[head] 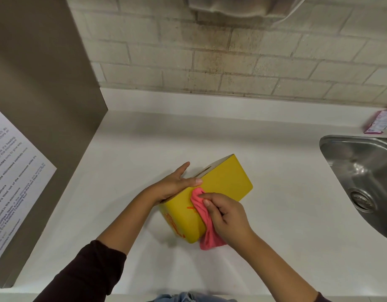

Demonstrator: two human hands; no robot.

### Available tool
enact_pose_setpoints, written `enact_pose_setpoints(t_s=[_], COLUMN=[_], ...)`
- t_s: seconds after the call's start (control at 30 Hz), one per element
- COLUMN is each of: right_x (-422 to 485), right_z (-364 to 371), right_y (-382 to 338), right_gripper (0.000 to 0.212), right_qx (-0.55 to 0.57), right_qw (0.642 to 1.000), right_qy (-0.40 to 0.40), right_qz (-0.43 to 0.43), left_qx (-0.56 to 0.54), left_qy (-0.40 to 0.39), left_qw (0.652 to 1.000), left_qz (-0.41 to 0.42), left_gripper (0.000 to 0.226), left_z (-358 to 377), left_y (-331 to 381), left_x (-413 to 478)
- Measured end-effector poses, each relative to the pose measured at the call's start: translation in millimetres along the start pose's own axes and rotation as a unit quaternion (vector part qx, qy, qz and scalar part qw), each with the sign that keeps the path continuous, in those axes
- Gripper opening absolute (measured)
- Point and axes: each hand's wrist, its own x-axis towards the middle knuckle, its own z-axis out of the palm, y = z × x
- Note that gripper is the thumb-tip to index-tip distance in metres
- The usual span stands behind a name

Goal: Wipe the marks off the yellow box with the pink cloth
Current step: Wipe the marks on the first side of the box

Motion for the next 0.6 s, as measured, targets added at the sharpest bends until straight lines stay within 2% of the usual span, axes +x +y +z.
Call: enact_pose_setpoints(t_s=[0.1,0.27,0.47,0.6], right_x=[-1,2,2,2], right_z=[-10,-3,5,4], right_y=[8,2,-3,-5], right_gripper=[0.025,0.024,0.029,0.027], right_qx=[0.02,0.064,0.05,0.043], right_qw=[1.0,0.994,0.996,0.998], right_qy=[-0.004,0.05,0.036,0.024], right_qz=[0.02,0.068,0.061,0.047], left_qx=[-0.002,-0.008,0.001,-0.004], left_qy=[-0.018,-0.009,0.004,0.007], left_qw=[1.0,1.0,1.0,1.0], left_qz=[-0.006,-0.008,-0.003,-0.008], left_gripper=[0.107,0.109,0.102,0.113], left_z=[1,1,1,2], left_y=[3,2,-3,0], left_x=[-2,0,1,0])
